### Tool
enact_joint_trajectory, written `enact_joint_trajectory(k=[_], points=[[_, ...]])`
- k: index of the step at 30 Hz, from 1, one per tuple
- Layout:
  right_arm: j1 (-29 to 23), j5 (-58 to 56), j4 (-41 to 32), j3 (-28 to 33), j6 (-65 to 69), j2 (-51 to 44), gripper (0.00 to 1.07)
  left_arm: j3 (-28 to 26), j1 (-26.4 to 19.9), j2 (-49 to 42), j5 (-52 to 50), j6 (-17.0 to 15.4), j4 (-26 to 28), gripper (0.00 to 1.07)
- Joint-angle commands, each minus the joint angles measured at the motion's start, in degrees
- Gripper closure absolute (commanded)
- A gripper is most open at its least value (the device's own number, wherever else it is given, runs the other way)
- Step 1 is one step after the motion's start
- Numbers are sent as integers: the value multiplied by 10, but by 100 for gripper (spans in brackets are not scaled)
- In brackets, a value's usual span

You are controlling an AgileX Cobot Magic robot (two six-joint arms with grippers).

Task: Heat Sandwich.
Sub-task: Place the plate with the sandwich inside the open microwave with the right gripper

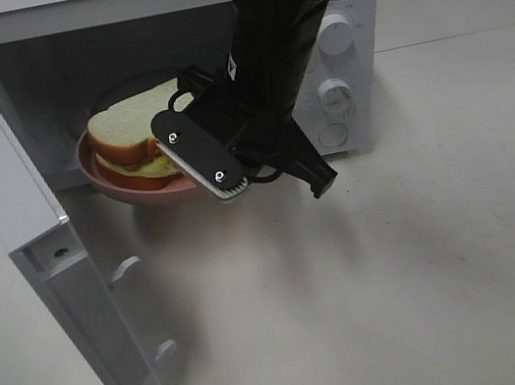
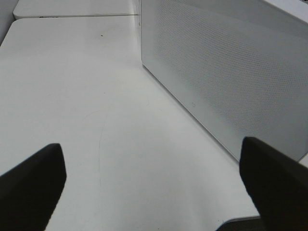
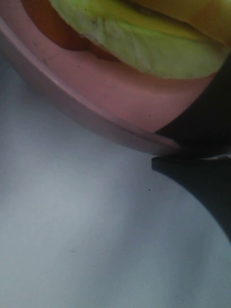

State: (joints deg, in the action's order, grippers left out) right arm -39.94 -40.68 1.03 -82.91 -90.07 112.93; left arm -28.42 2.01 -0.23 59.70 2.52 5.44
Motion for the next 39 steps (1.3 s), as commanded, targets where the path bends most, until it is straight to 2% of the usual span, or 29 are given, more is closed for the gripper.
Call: enact_joint_trajectory(k=[1,6,28,39], points=[[-1,-1,1,-39,13,14,107,2,3,-15,-5,-3,5,15],[-1,-5,2,-59,16,25,107,2,3,-15,-5,-3,5,15],[-1,-64,45,-267,172,160,106,2,3,-15,-5,-3,4,15],[-1,-62,52,-338,178,214,106,2,3,-15,-5,-3,4,15]])
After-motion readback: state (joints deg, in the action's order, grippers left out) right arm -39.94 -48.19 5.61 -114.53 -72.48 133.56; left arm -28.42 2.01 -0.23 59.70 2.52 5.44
